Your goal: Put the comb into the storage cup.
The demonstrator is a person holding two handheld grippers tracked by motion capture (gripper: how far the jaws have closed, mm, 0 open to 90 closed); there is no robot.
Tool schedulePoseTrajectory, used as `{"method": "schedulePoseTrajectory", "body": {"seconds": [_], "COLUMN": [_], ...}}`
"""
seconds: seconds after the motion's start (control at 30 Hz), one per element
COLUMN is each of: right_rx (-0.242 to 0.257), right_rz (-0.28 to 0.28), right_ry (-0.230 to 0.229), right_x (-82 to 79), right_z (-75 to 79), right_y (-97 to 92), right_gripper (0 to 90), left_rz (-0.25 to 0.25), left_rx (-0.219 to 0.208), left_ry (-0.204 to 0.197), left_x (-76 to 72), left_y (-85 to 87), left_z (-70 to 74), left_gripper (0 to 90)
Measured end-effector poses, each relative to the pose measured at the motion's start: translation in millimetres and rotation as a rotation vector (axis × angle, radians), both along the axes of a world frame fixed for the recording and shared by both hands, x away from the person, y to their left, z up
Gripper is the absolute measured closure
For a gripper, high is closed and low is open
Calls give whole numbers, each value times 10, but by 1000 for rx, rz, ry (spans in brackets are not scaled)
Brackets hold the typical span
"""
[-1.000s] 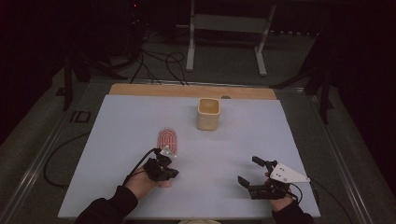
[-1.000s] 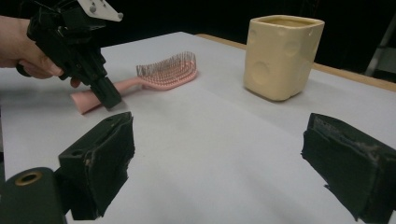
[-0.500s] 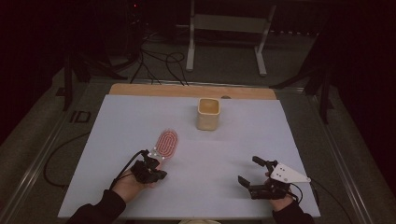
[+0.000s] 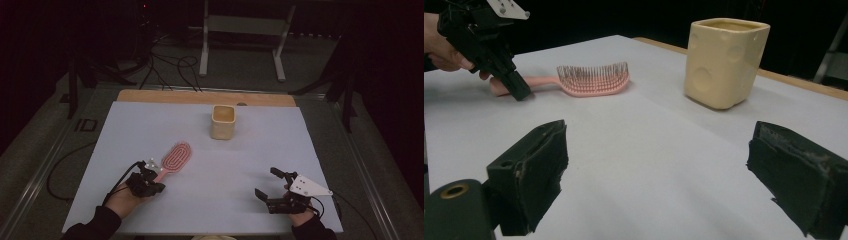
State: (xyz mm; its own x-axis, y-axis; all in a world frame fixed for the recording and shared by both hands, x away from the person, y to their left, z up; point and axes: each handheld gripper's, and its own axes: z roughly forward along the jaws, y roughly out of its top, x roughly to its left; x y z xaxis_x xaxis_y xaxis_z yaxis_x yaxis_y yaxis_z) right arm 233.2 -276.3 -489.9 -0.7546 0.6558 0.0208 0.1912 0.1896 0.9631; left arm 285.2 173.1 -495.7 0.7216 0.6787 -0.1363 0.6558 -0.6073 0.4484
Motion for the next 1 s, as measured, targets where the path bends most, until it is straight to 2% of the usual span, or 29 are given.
{"method": "schedulePoseTrajectory", "body": {"seconds": [0.07, 0.3, 0.63, 0.73, 0.77, 0.93, 0.97, 1.0], "right_rx": [3, 2, 4, 0, 2, 1, 2, 7], "right_rz": [2, 4, 5, 5, 4, 6, 6, 7], "right_ry": [1, 7, 10, 7, 7, 8, 6, 11], "right_x": [5, 9, 11, 10, 8, 11, 9, 12], "right_z": [-4, -10, -12, -12, -9, -13, -11, -13], "right_y": [0, 8, 9, 11, 12, 13, 14, 14], "right_gripper": [90, 90, 90, 91, 90, 90, 91, 91], "left_rz": [21, 48, 72, 64, 47, 33, 27, 24], "left_rx": [4, 28, 63, 67, 61, 52, 38, 39], "left_ry": [7, 4, -14, -13, -12, -20, -23, -25], "left_x": [5, 7, 56, 63, 67, 64, 71, 74], "left_y": [95, 265, 419, 435, 447, 445, 448, 448], "left_z": [3, 26, 86, 114, 156, 249, 301, 318], "left_gripper": [900, 900, 900, 900, 900, 899, 899, 841]}}
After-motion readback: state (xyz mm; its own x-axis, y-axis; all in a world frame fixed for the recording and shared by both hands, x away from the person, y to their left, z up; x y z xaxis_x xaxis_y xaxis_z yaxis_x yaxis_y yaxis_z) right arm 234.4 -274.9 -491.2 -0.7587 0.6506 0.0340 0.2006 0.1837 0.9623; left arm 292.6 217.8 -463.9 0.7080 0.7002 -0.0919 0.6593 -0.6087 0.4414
